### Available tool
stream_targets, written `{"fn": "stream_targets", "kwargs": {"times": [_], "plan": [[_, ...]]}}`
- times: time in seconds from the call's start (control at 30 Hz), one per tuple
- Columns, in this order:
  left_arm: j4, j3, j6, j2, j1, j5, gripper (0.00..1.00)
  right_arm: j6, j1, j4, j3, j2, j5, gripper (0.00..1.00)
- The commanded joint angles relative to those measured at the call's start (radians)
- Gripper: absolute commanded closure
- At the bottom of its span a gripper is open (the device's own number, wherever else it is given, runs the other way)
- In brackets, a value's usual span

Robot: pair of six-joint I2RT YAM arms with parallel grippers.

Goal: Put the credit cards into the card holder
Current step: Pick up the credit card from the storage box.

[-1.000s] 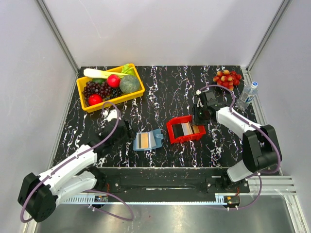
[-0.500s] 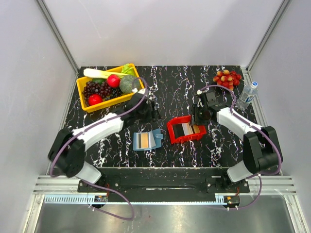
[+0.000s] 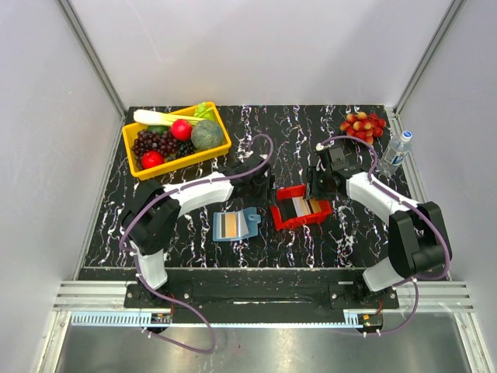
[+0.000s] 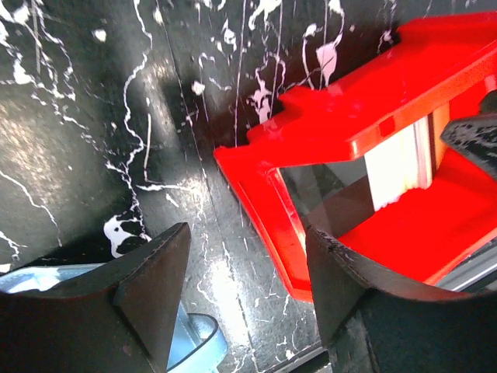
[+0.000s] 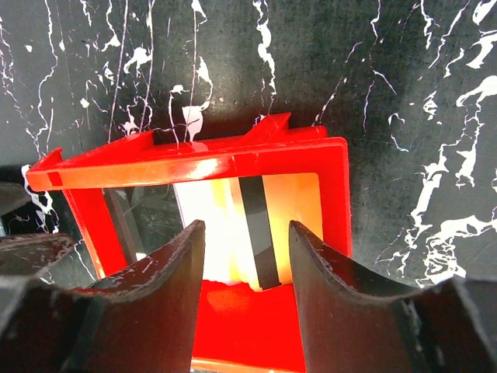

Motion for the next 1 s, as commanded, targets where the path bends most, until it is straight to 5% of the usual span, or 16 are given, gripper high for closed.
{"fn": "stream_targets", "kwargs": {"times": [0.0, 0.1, 0.27, 0.57, 0.97], "plan": [[-0.011, 0.05, -0.01, 0.019, -0.027, 0.011, 0.35, -0.013, -0.011, 0.009, -0.002, 0.014, 0.056, 0.46], [-0.011, 0.053, -0.016, 0.048, -0.044, 0.016, 0.37, -0.012, -0.011, -0.003, 0.003, 0.019, 0.067, 0.45], [0.028, 0.05, -0.032, 0.065, -0.058, 0.031, 0.65, -0.009, -0.011, -0.021, 0.012, 0.043, 0.081, 0.44], [0.066, 0.057, -0.044, 0.092, -0.059, 0.065, 0.68, 0.019, -0.01, -0.02, 0.016, 0.095, 0.042, 0.44], [0.078, 0.061, -0.042, 0.092, -0.059, 0.076, 0.8, 0.04, -0.011, 0.032, 0.016, 0.035, -0.114, 0.72]]}}
